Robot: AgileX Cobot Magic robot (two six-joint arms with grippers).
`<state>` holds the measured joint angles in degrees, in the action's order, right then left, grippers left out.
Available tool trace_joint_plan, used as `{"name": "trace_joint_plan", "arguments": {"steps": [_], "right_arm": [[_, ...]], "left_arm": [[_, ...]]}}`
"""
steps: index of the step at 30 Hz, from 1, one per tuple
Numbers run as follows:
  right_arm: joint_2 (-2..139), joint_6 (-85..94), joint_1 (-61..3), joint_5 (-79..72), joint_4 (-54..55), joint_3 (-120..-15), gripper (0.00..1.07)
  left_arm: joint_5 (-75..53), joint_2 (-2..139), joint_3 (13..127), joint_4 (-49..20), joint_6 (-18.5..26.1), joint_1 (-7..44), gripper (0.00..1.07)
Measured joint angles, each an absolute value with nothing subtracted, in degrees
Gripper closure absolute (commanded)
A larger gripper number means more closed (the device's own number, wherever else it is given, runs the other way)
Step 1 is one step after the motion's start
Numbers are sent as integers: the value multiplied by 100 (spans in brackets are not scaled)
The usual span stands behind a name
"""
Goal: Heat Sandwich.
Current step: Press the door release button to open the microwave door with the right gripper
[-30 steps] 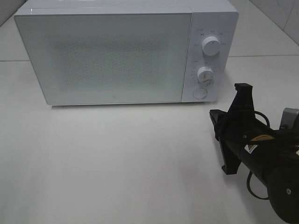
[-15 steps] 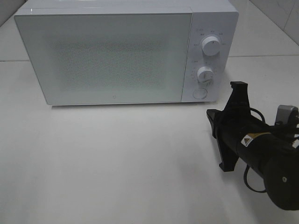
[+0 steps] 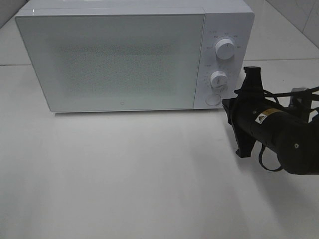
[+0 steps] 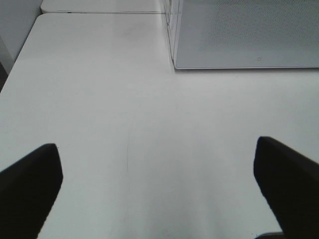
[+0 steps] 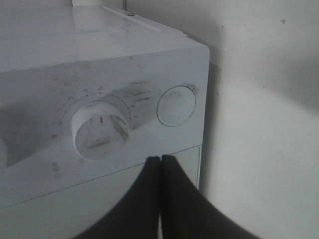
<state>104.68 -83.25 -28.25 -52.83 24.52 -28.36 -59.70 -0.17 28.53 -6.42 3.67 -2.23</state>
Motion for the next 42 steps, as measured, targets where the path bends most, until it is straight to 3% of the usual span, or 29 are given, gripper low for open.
{"name": "trace_joint_plan", "arguments": {"steps": [21,42], "right_arm": [[11757,-8417,-2475,-5059,2172,-4034,107],[12003,-8325,-2372,-5082,2137,-4389,107]], "left_arm": [[-5970,-17,2853,-642,367,-223,5],[-5970,-17,2853,-636,367,-223,5]]}}
